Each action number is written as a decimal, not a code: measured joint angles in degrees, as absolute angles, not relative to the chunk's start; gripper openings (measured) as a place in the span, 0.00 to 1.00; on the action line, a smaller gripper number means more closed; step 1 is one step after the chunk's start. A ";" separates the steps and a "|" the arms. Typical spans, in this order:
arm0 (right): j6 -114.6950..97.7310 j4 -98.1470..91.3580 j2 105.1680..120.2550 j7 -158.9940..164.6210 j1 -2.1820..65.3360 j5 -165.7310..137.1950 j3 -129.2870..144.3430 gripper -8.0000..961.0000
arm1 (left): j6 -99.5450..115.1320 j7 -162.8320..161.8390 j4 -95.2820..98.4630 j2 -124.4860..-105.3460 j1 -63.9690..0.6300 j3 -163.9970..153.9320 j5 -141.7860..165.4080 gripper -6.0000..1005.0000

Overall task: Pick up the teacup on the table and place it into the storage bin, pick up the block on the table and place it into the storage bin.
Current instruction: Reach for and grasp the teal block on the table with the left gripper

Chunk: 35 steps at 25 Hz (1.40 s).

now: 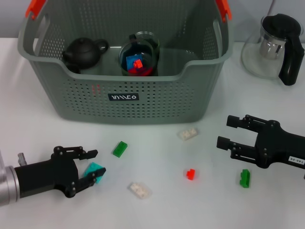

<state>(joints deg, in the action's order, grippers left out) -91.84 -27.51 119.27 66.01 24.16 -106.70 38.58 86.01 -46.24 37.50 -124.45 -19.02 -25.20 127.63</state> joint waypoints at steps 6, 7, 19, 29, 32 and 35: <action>-91.40 -27.51 119.36 66.01 24.29 -106.74 38.58 0.79 | 84.13 -44.39 36.04 -124.46 -18.89 -25.27 127.64 0.38; -91.38 -27.51 119.37 66.01 24.30 -106.76 38.58 0.79 | 83.73 -44.39 35.79 -124.46 -18.92 -25.28 127.76 0.42; -91.23 -27.51 119.35 66.01 24.25 -106.95 38.58 0.79 | 80.51 -44.38 34.39 -124.46 -19.12 -25.31 128.92 0.80; -91.23 -27.51 119.36 66.00 24.07 -106.97 38.58 0.79 | 80.60 -41.99 34.19 -124.50 -18.74 -25.12 128.95 0.77; -91.25 -27.51 119.33 66.01 24.05 -106.96 38.58 0.79 | 80.54 -41.89 34.33 -124.51 -18.73 -25.15 128.95 0.75; -91.33 -27.51 119.26 66.01 24.00 -106.96 38.58 0.79 | 80.51 -41.56 34.43 -124.53 -18.72 -25.12 128.96 0.63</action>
<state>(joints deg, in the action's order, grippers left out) -91.33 -27.51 119.26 66.01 24.00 -106.96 38.58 80.51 -41.56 34.43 -124.53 -18.72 -25.12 128.96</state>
